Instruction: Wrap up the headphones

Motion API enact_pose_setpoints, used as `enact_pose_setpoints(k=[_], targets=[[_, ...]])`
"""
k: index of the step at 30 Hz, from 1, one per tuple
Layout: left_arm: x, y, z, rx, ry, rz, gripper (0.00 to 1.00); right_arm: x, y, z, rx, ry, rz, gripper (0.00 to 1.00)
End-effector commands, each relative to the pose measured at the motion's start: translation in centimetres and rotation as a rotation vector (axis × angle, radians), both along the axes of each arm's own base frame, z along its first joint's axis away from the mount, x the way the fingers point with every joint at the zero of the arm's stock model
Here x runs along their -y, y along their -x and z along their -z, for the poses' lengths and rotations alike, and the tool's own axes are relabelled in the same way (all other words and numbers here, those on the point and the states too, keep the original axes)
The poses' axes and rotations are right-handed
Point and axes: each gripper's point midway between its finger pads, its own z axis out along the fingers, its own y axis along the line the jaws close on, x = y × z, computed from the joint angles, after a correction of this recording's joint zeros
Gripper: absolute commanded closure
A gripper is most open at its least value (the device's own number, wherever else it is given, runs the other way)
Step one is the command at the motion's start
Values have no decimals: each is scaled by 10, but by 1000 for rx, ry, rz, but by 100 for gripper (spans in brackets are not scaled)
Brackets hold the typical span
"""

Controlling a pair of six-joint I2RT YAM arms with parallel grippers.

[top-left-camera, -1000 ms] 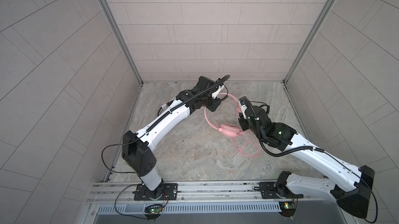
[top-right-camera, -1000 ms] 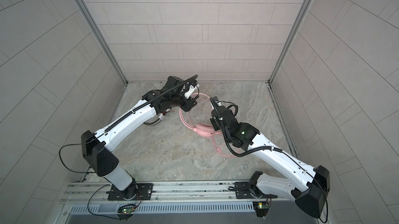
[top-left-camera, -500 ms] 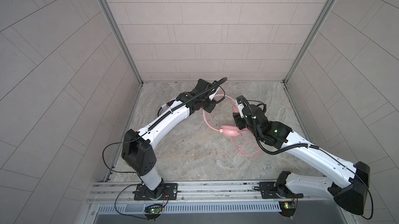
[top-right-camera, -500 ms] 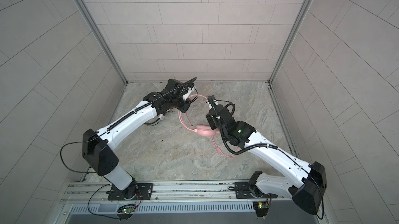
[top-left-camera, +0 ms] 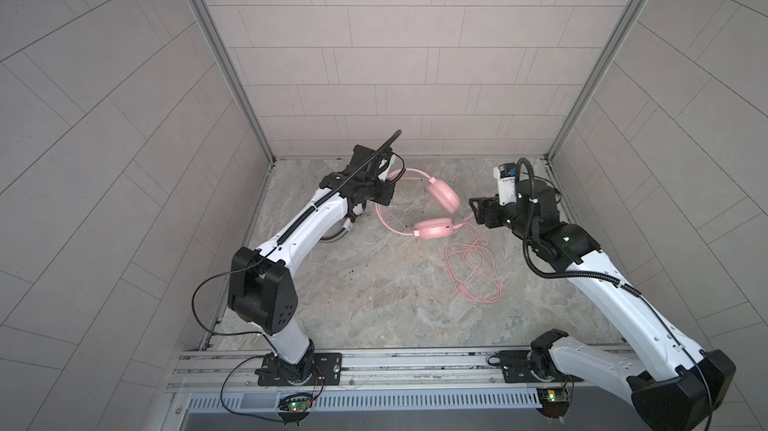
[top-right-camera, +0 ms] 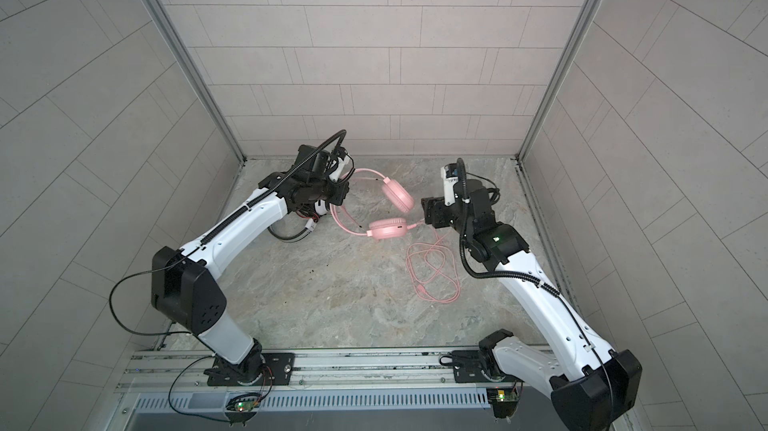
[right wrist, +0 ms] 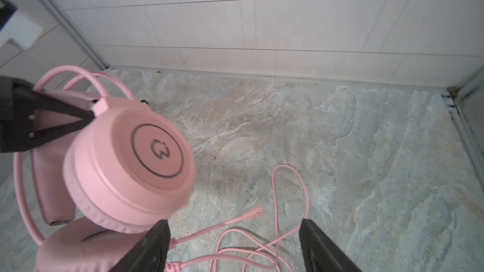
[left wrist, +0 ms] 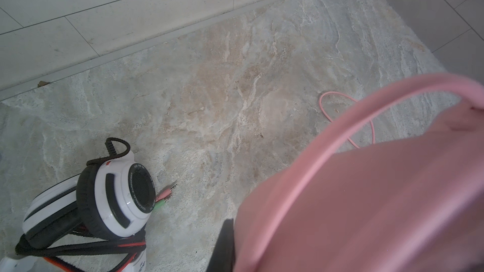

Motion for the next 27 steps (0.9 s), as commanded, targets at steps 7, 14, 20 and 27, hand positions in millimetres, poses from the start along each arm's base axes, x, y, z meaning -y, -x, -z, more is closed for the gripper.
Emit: enact_pose_setpoints(k=[7, 14, 20, 27], targets=[[-47, -18, -159, 177, 458, -115, 100, 29, 15, 89, -236, -155, 63, 21], [-68, -18, -312, 323, 779, -69, 100, 2, 13, 117, -305, -257, -43, 22], [-62, -13, -354, 350, 915, -13, 100, -28, 12, 116, -313, -223, -173, 22], [-61, -13, -340, 314, 927, -25, 100, -64, 5, 113, -285, -209, -290, 22]])
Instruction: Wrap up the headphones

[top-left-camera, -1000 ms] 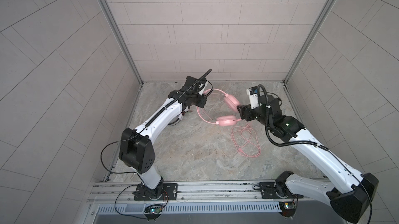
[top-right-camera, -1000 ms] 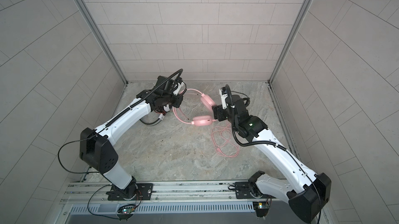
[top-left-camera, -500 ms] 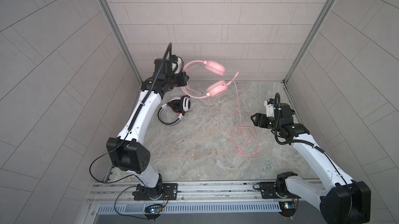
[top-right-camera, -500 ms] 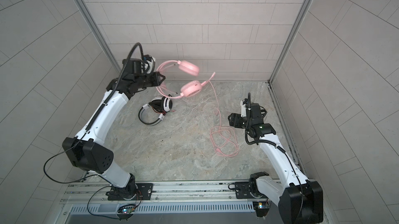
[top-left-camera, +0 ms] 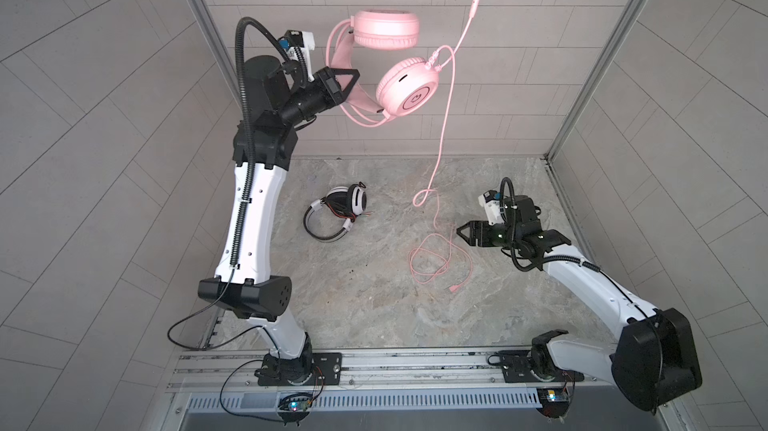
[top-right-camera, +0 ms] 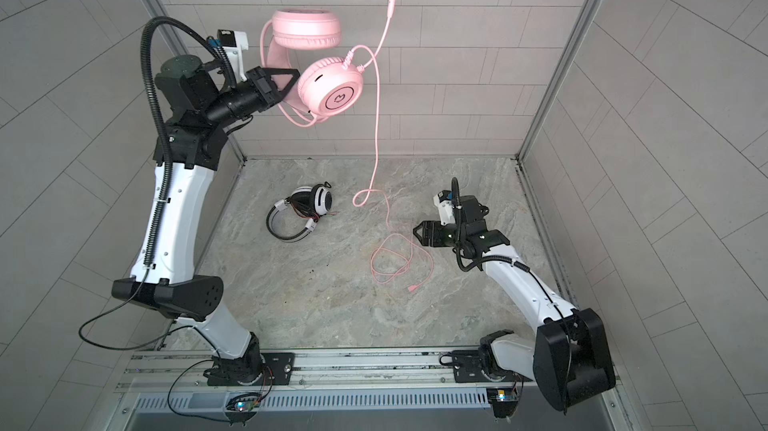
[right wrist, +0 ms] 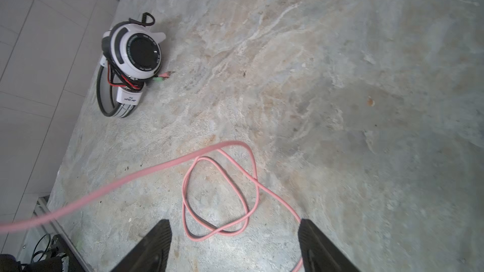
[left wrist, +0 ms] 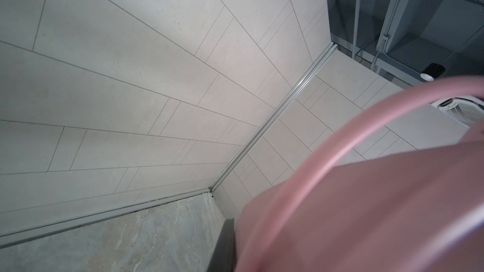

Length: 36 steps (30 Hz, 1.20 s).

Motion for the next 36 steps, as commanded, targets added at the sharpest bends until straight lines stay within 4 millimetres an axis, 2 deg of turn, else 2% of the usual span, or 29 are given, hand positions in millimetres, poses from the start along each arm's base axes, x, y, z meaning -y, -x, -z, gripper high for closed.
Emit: enact_pose_setpoints(k=[1, 4, 8, 11, 16, 19, 25, 26, 30, 32, 33, 36], targets=[[0, 2, -5, -14, 55, 14, 100, -19, -4, -4, 39, -7, -68, 22], [-1, 4, -5, -17, 49, 9, 100, -33, 1, 6, 28, 27, -116, 22], [-1, 9, -10, -10, 54, 13, 100, -39, -4, 24, 17, 51, -118, 22], [-1, 11, -14, -4, 56, 13, 100, -40, -18, 33, 37, 65, -107, 22], [0, 15, -16, -6, 61, 22, 100, -33, -55, 49, 45, 141, -20, 23], [1, 17, -16, -11, 62, 33, 100, -38, -72, 58, 19, 133, 2, 26], [-5, 22, -20, -8, 62, 28, 100, -49, -91, 82, -33, 110, 9, 33], [-5, 23, -21, -8, 66, 33, 100, -51, -93, 85, -38, 103, 9, 35], [-13, 27, -28, 6, 73, 19, 100, -58, -98, 94, -53, 62, 6, 56], [-17, 27, -31, 6, 88, 19, 100, -58, -100, 96, -57, 58, 11, 71], [-19, 27, -31, 7, 90, 17, 100, -57, -100, 95, -67, 58, 10, 79], [-27, 24, -28, 9, 82, -14, 100, -53, -97, 85, -72, 69, 3, 94]])
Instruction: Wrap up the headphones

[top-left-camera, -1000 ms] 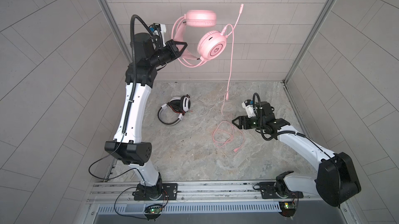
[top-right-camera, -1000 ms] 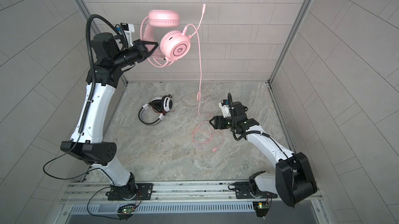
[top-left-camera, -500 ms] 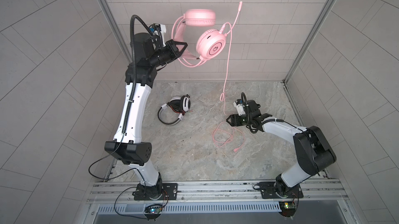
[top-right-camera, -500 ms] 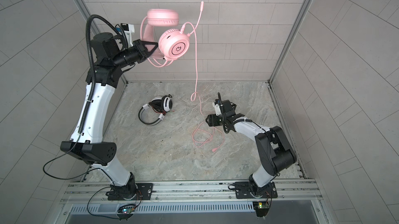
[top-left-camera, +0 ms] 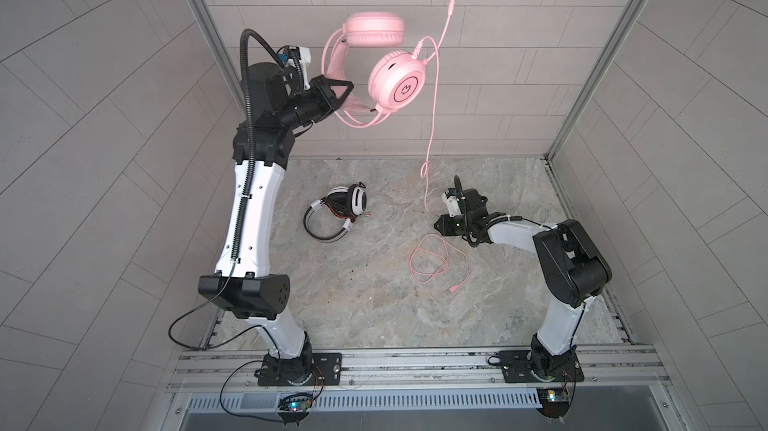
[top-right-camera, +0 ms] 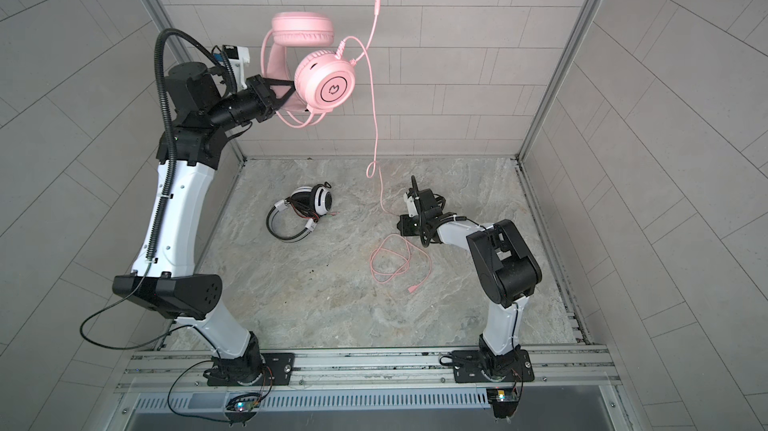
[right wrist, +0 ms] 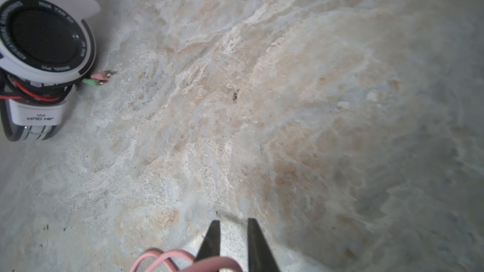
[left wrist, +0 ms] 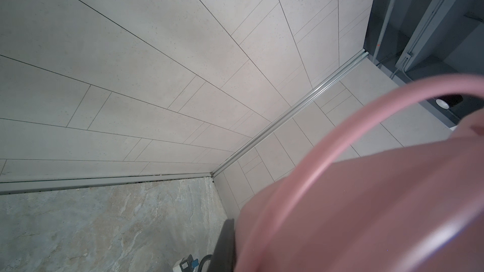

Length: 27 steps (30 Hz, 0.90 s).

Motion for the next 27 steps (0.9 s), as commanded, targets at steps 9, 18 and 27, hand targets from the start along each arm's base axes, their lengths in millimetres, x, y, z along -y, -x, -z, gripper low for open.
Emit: enact_pose_setpoints(k=[9, 18, 27], targets=[[-78, 5, -27, 74, 60, -236, 100, 83, 18, -62, 73, -9, 235, 100], [-187, -6, -19, 53, 161, -472, 100, 212, 51, -52, 26, -126, 689, 100], [-241, -3, -22, 67, 228, -566, 100, 259, 67, -66, 96, -180, 820, 100]])
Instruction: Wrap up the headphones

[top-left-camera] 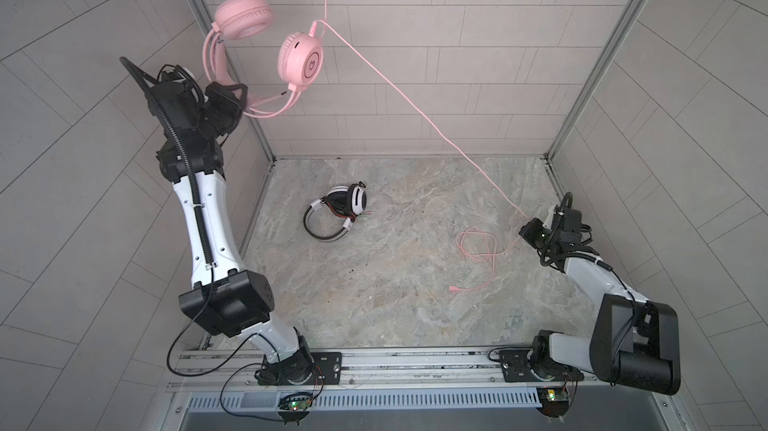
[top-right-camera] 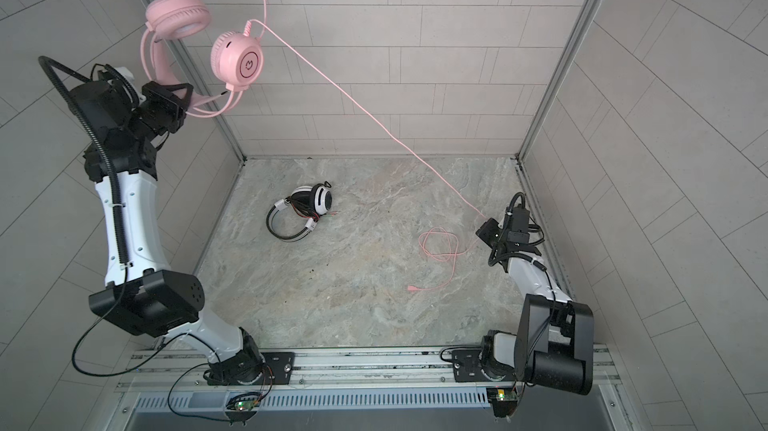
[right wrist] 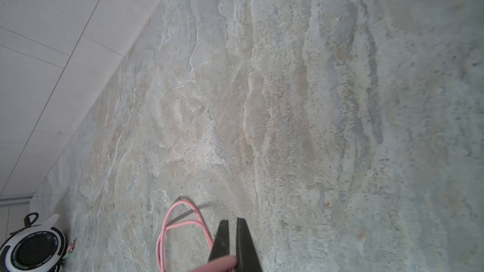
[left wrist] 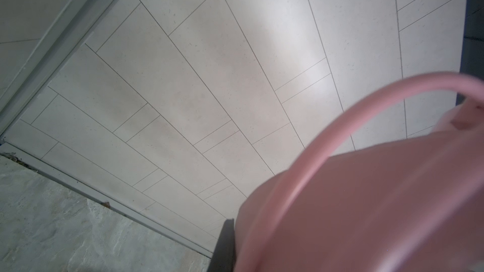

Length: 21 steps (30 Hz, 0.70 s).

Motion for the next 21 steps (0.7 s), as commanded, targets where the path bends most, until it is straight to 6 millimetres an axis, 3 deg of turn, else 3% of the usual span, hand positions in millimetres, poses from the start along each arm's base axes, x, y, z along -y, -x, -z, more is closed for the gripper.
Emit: enact_pose_setpoints(k=[1, 4, 11, 16, 21], targets=[[4, 10, -36, 118, 35, 12, 100, -4, -3, -19, 68, 2, -14, 100], [23, 9, -31, 103, 11, 44, 100, -22, -4, -34, 55, 56, -104, 100], [86, 7, 15, -43, -171, 103, 100, -89, 9, -91, 60, 360, -387, 100], [120, 6, 43, -104, -257, 148, 100, -114, 23, -113, 53, 446, -498, 100], [166, 9, 73, -179, -412, 212, 100, -138, 37, -143, 62, 521, -619, 100]])
